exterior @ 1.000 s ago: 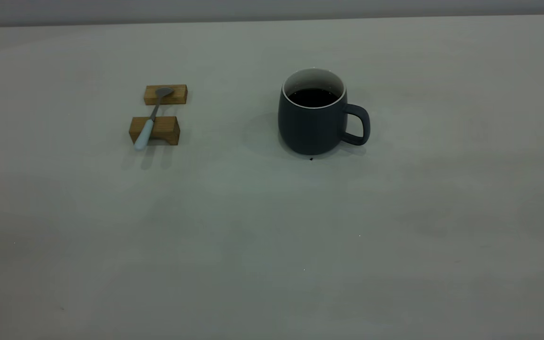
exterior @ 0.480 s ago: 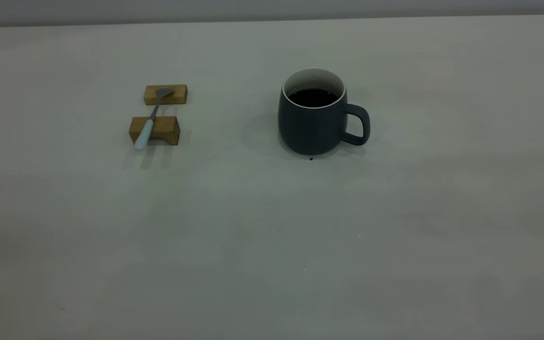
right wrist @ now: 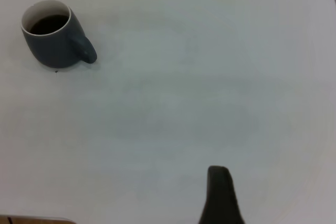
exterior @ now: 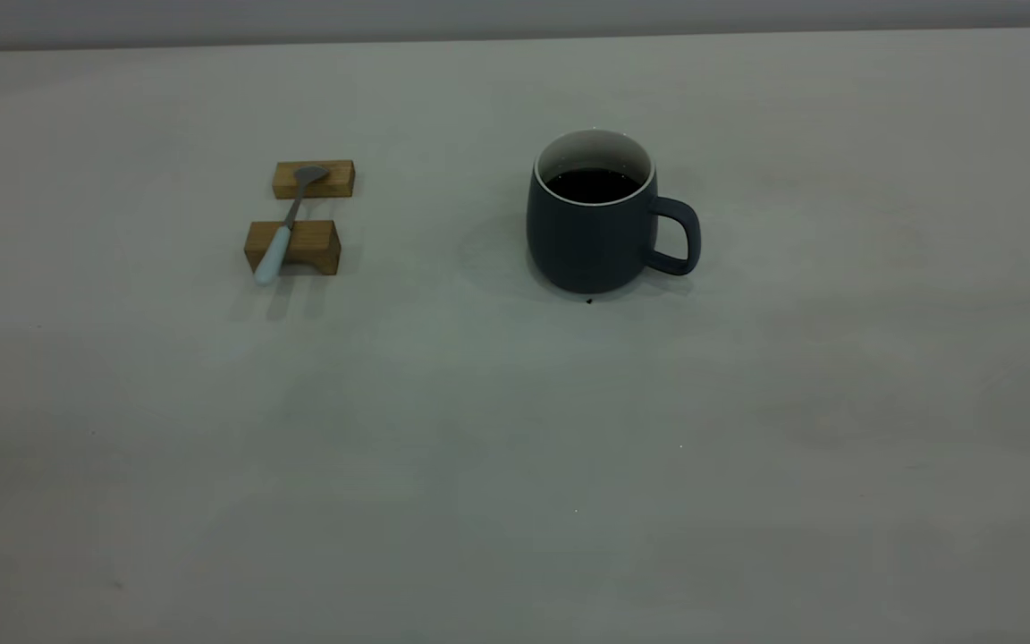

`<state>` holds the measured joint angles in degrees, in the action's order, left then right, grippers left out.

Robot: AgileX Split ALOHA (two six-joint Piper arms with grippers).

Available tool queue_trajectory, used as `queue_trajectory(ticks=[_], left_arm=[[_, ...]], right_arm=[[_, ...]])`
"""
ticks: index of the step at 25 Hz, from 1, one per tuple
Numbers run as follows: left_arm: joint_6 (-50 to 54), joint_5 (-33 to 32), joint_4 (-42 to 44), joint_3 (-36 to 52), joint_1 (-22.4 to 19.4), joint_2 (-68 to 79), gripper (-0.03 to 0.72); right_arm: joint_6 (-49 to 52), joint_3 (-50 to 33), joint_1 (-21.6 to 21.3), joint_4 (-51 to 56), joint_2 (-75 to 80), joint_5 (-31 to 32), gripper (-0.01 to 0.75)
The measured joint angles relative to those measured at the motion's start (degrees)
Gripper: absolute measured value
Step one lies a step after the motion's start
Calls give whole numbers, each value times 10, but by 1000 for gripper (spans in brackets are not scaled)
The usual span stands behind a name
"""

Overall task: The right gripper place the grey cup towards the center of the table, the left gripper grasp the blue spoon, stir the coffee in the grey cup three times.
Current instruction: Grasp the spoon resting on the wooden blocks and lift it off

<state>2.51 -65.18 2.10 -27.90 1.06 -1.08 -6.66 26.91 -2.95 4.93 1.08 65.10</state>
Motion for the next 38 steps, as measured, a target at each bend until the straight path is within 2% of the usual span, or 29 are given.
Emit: queue_trajectory(ticks=[6, 10, 16, 22, 33, 38], left_arm=[[8, 44, 12, -35, 0, 81, 515], [10, 105, 23, -78, 0, 235, 541], [11, 199, 17, -154, 0, 486, 666], [16, 284, -21, -218, 2, 689, 669], [66, 372, -28, -311, 94, 1014, 667], [82, 422, -30, -326, 111, 1125, 666]], right_arm=[[0, 0, 0, 0, 0, 0, 592], [0, 0, 0, 0, 0, 0, 592], [0, 0, 0, 0, 0, 0, 592], [0, 0, 0, 0, 0, 0, 592], [0, 0, 0, 0, 0, 0, 592], [0, 0, 0, 0, 0, 0, 592]])
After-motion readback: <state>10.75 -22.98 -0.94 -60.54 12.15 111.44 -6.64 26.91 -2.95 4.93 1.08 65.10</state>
